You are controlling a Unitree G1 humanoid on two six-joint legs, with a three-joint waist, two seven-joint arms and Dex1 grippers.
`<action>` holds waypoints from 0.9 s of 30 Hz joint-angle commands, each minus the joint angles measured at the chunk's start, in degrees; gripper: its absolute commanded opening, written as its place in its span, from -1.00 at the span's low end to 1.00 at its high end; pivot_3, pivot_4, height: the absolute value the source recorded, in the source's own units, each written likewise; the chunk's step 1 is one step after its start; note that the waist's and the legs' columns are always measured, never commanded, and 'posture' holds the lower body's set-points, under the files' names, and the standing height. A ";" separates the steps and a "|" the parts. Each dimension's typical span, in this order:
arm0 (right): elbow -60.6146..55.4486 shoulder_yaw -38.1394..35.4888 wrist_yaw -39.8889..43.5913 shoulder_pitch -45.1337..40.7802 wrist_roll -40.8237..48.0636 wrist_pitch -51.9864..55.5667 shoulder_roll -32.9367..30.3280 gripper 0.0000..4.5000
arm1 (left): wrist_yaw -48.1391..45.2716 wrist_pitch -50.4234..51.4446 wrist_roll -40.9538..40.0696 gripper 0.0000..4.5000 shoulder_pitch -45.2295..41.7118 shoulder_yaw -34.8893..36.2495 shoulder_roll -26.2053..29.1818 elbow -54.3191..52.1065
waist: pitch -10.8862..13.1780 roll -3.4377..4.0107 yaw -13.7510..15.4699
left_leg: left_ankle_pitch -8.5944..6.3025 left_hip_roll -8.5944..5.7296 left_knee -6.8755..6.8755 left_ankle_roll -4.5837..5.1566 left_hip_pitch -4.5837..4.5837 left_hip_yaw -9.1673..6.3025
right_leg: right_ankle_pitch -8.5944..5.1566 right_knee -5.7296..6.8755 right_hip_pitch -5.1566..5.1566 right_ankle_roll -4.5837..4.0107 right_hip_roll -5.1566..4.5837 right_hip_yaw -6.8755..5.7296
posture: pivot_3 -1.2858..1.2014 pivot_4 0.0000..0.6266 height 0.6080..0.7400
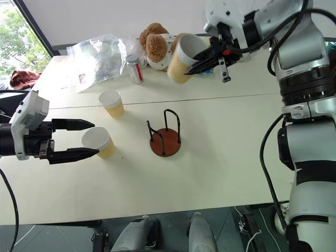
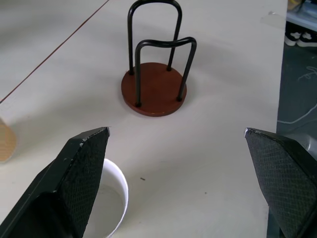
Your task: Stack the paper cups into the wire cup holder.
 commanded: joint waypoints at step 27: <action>-3.54 19.92 0.20 2.03 9.29 -8.32 -0.41 -0.73 | 5.34 0.81 -2.75 1.00 1.88 2.67 -3.03 -5.12 | 0.01 -0.02 0.08 | 0.00 -0.06 0.06 0.02 -0.04 0.05 | 0.00 0.17 -0.16 0.00 -0.10 0.00 | 0.03 -0.52 1.00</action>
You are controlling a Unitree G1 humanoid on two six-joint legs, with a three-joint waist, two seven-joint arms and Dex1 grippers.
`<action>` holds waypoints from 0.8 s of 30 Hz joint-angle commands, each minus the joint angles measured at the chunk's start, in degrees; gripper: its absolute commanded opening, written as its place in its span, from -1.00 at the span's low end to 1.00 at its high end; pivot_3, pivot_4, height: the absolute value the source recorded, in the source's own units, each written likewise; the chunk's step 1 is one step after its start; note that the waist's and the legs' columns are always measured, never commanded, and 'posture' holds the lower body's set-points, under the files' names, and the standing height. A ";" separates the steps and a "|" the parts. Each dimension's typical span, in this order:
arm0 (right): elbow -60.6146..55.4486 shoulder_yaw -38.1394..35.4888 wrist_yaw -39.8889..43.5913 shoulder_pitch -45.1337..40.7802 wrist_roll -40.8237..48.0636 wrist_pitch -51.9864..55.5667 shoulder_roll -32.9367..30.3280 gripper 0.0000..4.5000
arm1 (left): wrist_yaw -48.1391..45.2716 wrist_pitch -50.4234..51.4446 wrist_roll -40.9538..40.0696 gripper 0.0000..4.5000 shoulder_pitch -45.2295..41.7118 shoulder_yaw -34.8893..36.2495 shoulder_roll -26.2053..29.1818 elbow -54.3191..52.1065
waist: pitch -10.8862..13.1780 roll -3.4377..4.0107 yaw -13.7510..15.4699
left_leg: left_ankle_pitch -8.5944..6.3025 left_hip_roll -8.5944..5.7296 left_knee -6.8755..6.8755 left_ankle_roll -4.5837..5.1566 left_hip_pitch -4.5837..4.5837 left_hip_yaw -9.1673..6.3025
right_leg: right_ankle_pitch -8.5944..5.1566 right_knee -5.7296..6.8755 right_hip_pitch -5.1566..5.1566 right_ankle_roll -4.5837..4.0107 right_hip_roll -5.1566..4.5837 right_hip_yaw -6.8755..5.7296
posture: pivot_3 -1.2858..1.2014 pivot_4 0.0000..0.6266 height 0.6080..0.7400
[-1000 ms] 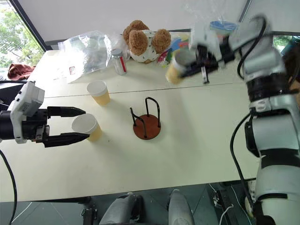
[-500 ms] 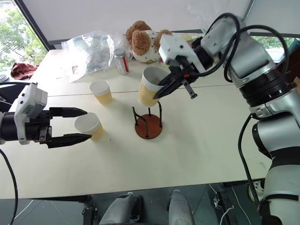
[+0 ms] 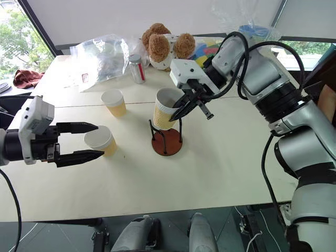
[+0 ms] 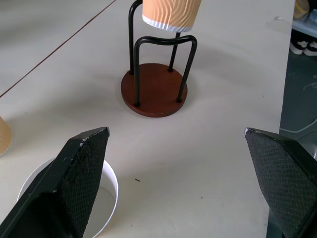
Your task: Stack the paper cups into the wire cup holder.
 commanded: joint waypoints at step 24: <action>-23.85 -33.80 -16.16 25.15 15.66 34.27 -4.26 0.99 | -10.09 -22.89 27.64 1.00 9.38 2.14 8.07 10.42 | -0.02 -0.07 0.25 | -0.18 0.01 -0.06 0.30 0.00 -0.02 | -0.01 -0.21 0.14 -0.02 -0.14 0.02 | 0.03 -0.52 1.00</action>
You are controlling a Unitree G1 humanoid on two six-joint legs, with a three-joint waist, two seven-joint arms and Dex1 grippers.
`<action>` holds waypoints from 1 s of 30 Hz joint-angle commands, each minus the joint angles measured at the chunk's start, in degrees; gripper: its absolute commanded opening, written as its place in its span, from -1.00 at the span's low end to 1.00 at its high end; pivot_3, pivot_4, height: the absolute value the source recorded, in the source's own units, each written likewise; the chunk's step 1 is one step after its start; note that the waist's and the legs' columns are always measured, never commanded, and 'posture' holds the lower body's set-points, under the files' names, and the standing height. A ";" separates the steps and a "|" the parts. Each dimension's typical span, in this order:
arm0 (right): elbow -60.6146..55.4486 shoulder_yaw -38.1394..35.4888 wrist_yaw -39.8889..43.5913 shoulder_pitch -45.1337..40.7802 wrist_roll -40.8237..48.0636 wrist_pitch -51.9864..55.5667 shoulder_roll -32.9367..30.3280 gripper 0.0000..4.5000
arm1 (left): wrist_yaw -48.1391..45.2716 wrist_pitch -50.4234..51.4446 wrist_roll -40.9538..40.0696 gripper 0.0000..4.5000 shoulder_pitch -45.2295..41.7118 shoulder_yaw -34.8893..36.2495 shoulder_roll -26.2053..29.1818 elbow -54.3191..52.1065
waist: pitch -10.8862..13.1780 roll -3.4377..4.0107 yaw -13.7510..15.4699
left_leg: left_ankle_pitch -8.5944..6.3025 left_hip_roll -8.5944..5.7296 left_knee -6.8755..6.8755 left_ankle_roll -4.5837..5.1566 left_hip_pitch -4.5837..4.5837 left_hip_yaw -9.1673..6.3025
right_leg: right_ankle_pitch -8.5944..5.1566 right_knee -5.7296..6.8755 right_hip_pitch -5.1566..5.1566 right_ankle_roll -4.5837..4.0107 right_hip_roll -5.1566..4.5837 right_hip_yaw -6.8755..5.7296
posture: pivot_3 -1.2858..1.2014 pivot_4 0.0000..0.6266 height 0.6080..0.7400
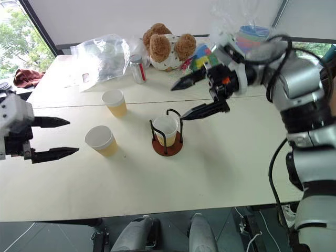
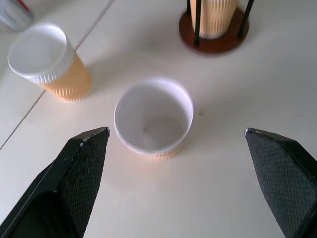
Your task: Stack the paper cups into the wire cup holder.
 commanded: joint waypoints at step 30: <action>-34.84 -20.05 -31.30 27.10 11.29 20.17 1.16 1.00 | -22.63 -24.80 19.31 0.21 -34.83 -38.20 -10.18 27.83 | -0.01 -0.10 0.01 | -0.03 0.02 0.20 0.20 0.00 0.03 | 0.01 0.21 0.10 0.03 0.26 -0.13 | 0.03 -0.52 1.00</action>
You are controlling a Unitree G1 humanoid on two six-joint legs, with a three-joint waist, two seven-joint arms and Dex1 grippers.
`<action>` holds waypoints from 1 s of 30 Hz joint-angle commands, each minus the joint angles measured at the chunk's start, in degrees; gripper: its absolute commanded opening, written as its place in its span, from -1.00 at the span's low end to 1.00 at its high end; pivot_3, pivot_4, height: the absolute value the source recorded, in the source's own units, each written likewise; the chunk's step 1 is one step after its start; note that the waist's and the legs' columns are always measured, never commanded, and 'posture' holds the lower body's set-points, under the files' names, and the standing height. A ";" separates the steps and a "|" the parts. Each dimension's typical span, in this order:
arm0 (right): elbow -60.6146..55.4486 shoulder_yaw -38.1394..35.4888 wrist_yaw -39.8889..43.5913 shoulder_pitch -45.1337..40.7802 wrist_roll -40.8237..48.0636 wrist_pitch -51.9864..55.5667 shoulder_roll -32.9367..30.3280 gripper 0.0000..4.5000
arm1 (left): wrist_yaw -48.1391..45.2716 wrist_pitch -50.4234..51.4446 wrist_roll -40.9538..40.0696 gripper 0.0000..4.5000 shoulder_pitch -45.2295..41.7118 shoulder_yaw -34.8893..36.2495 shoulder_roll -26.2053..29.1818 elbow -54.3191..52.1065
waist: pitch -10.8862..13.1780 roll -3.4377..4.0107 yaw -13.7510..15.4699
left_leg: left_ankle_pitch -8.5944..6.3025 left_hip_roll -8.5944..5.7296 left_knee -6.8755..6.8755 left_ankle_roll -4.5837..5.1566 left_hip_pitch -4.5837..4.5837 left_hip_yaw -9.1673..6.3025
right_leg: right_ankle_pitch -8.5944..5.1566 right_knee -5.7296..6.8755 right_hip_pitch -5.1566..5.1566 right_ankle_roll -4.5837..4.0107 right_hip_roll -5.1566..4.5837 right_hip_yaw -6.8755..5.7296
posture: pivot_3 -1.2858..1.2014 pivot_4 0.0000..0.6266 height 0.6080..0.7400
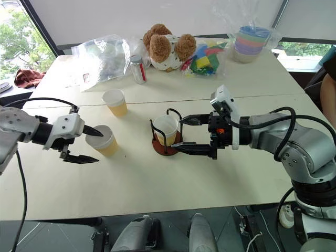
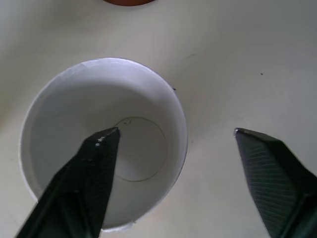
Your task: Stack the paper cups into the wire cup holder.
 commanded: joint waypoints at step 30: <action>-6.93 -14.76 -8.46 11.99 1.73 -0.14 -5.38 1.00 | -7.66 -8.78 -17.37 -0.97 -58.51 -32.64 -22.10 36.30 | 0.12 -0.42 0.77 | -0.35 -0.05 0.88 0.60 -0.11 -0.09 | -0.23 0.10 0.31 0.41 -0.07 -0.12 | 0.03 -0.52 1.00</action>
